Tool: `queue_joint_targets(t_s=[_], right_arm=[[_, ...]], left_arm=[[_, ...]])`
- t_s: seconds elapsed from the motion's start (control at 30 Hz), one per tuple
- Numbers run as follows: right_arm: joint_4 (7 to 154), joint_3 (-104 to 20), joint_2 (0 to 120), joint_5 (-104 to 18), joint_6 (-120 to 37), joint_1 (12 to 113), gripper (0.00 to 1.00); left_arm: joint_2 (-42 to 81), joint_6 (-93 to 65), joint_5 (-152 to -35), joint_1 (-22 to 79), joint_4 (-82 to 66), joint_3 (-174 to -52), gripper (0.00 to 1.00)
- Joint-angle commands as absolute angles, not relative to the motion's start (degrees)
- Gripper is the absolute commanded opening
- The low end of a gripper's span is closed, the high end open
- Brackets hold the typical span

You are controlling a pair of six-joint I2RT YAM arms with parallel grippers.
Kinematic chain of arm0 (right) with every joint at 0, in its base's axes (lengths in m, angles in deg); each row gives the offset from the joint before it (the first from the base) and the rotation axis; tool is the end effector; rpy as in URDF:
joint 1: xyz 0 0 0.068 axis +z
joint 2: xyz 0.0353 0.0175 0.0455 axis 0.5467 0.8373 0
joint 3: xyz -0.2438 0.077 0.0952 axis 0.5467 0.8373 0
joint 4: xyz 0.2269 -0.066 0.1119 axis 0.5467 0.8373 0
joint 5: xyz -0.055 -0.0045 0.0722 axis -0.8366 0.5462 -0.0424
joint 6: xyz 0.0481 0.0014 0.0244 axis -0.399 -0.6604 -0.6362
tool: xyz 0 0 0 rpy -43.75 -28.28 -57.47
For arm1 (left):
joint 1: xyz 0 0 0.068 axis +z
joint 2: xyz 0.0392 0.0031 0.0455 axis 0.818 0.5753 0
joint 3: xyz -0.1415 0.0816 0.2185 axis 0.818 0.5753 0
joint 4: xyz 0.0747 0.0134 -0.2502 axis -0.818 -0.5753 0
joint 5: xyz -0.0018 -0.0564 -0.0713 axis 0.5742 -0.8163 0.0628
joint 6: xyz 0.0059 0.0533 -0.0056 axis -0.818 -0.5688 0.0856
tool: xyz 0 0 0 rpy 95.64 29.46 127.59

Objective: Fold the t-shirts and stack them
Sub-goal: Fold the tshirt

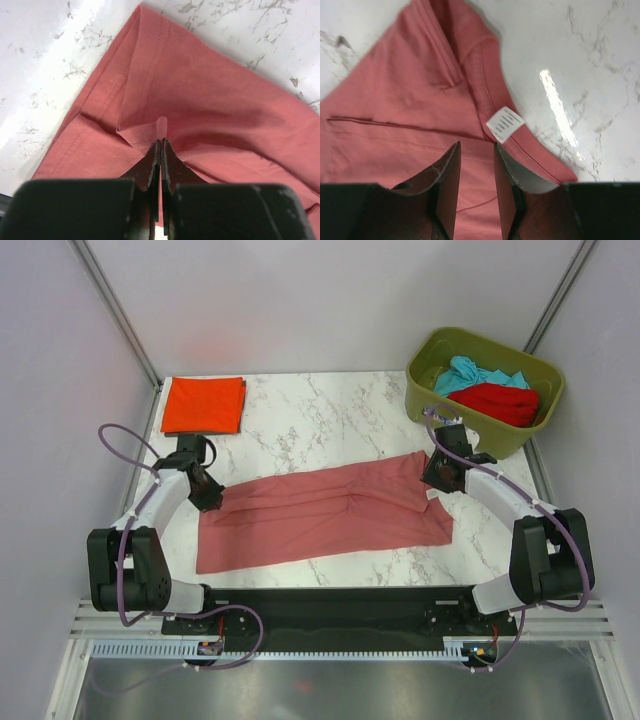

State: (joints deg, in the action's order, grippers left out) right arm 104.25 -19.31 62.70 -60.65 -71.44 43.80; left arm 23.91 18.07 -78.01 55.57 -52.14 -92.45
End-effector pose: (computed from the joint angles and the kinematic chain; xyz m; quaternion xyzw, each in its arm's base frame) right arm 0.2911 0.0484 0.2124 0.2401 0.9201 0.0419 0.3068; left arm 0.2551 0.0074 0.2088 -0.3839 0.9049 -0.0076 0.1835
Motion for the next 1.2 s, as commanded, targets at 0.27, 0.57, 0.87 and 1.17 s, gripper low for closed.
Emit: queue_joint_targets(t_s=[0.27,0.57,0.87,1.17], right_arm=[[105.2,-13.2,59.0,-59.0,-77.2,46.0,0.45],[103.5,-12.4,60.4,-63.2,-77.5,47.8,0.28],[103.7,-11.8,59.6,-65.1,-77.4,48.4,0.43],[101.8,-10.7,61.8,-65.5,-78.5,49.2,0.44]], left_arm=[[23.8,16.3,-76.5,52.9,-51.7,-94.7,0.02],[23.3,17.2,-75.7,51.5,-51.6,-94.6,0.02],[22.9,17.0,-73.8,50.8,-51.6,-95.2,0.02],[22.8,16.7,-73.3,50.8,-51.6,-95.8,0.02]])
